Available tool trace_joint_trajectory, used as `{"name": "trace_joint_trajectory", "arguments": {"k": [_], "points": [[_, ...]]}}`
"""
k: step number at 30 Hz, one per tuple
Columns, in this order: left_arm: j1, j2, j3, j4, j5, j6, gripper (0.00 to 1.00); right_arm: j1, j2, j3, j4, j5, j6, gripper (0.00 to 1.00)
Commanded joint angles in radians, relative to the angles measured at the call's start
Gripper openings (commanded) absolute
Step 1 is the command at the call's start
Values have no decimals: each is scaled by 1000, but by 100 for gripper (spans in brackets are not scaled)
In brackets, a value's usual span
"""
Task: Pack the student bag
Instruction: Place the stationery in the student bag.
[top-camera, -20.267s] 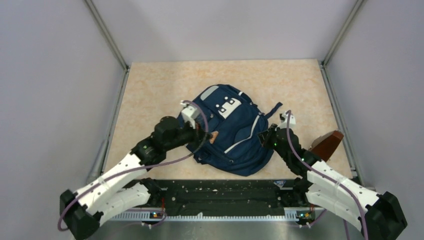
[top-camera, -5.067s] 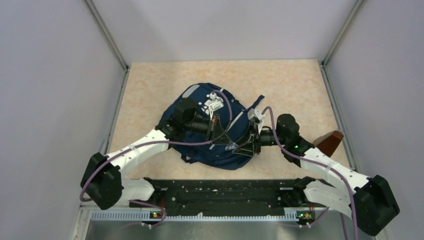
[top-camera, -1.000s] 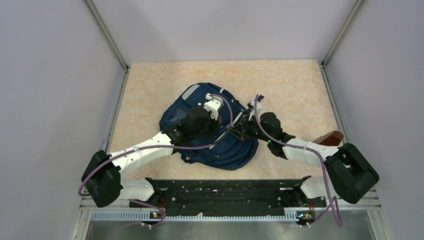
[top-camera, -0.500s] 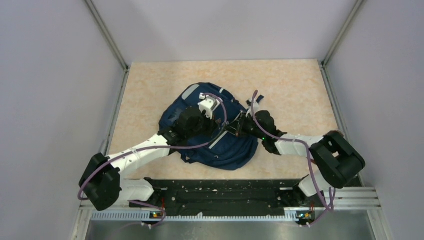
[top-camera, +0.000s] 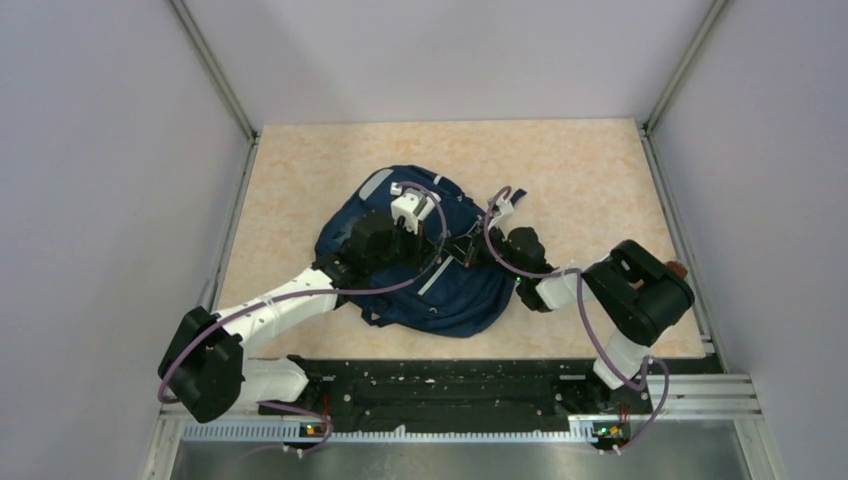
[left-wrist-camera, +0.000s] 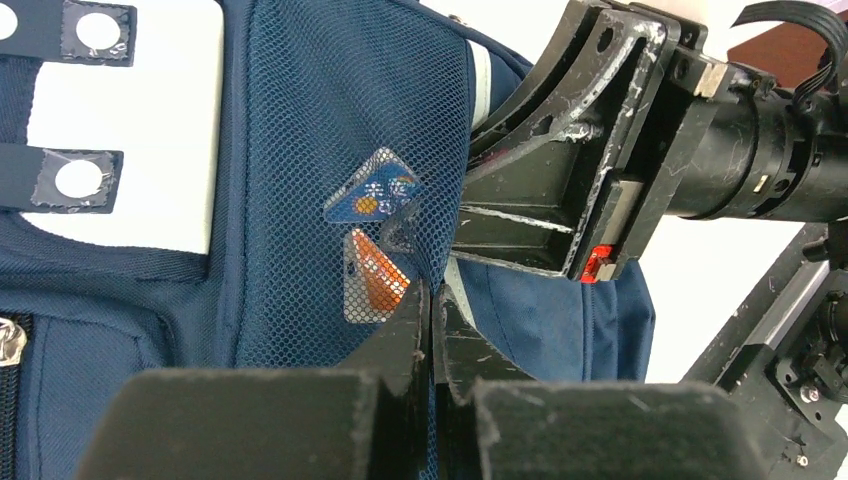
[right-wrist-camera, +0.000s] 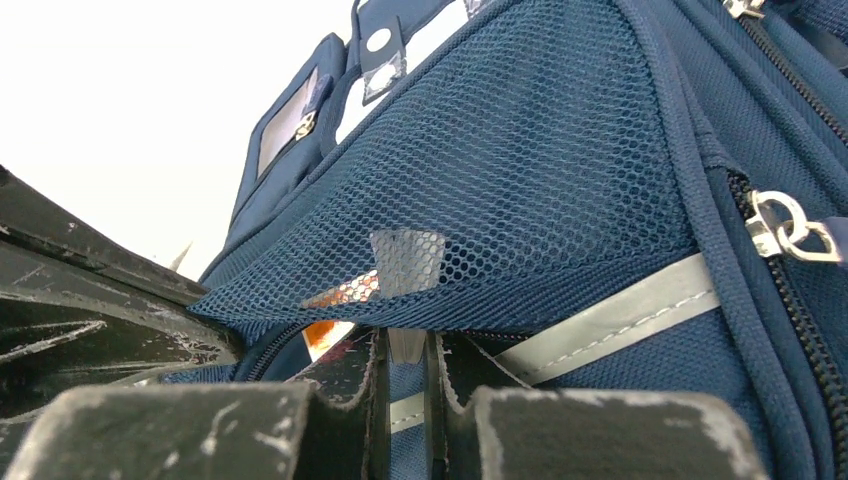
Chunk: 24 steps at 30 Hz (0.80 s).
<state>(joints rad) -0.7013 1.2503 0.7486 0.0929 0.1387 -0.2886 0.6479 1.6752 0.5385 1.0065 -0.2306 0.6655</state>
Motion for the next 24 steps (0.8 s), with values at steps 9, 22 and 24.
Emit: {"name": "trace_joint_trajectory", "arguments": {"k": [9, 22, 24], "points": [[15, -46, 6, 81, 36, -72, 22, 9, -98, -2, -27, 87, -149, 61], [63, -128, 40, -76, -85, 6, 69, 9, -648, -70, -819, 324, -130, 77], [69, -142, 39, -89, -99, 18, 70, 6, -700, -54, -958, 385, -109, 79]]}}
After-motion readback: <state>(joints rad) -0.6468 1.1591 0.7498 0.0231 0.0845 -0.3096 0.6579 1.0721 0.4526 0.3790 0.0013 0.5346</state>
